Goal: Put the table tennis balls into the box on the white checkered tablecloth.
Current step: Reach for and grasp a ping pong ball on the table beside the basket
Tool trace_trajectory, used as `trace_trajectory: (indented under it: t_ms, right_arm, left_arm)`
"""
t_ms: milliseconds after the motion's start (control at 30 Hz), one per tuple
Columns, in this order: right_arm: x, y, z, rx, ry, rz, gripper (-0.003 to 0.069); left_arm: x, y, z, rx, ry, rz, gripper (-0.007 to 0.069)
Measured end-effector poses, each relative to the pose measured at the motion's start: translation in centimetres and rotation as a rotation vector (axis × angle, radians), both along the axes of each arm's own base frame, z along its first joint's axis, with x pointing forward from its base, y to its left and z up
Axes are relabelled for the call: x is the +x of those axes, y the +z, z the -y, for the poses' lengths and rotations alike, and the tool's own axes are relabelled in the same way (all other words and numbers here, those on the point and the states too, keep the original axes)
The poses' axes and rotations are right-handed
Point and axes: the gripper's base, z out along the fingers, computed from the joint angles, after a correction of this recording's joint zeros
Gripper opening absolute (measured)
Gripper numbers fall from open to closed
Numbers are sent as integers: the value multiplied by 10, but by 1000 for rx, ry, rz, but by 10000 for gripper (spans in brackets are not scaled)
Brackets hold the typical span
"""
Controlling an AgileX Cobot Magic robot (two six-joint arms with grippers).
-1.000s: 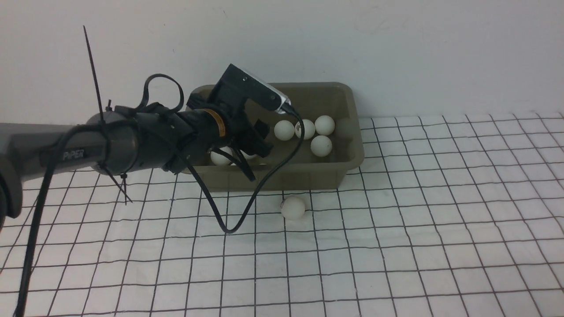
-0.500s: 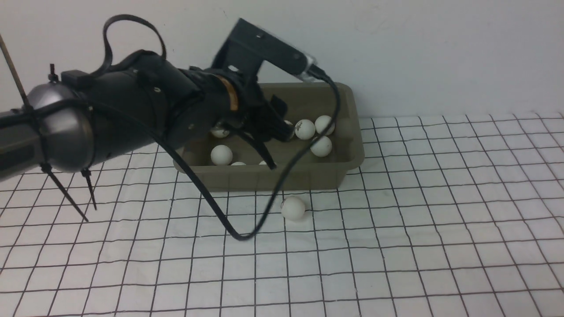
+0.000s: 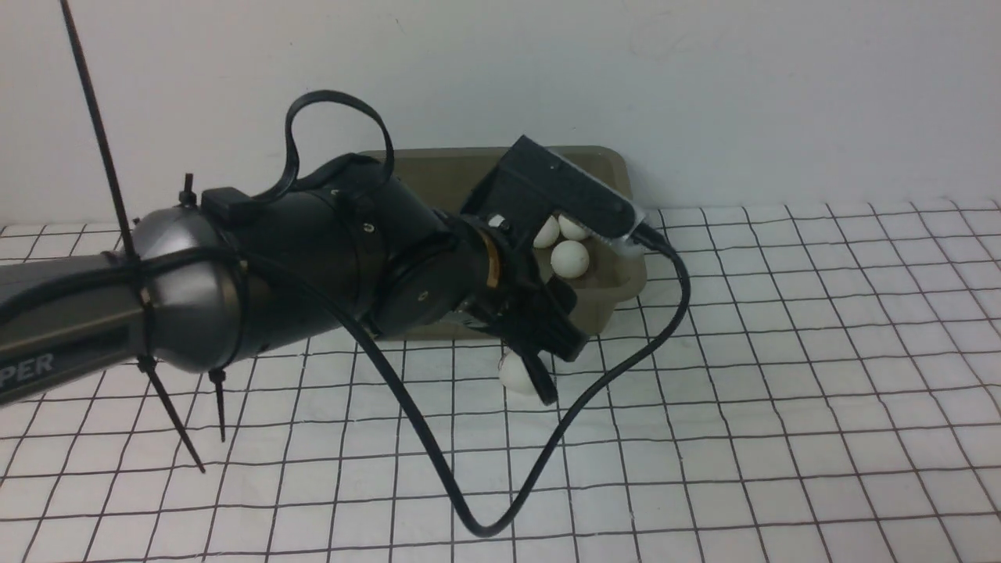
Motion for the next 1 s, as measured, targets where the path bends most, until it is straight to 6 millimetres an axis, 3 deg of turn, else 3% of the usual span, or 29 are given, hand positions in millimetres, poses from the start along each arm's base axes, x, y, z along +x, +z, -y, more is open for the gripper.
trace_trajectory:
  t_ms: [500, 1000]
  right_arm:
    - [0, 0, 0, 0, 0, 0, 451]
    - [0, 0, 0, 0, 0, 0, 451]
  left_arm:
    - [6, -40, 11, -34, 38, -117, 450]
    - [11, -46, 18, -120, 75, -108, 450]
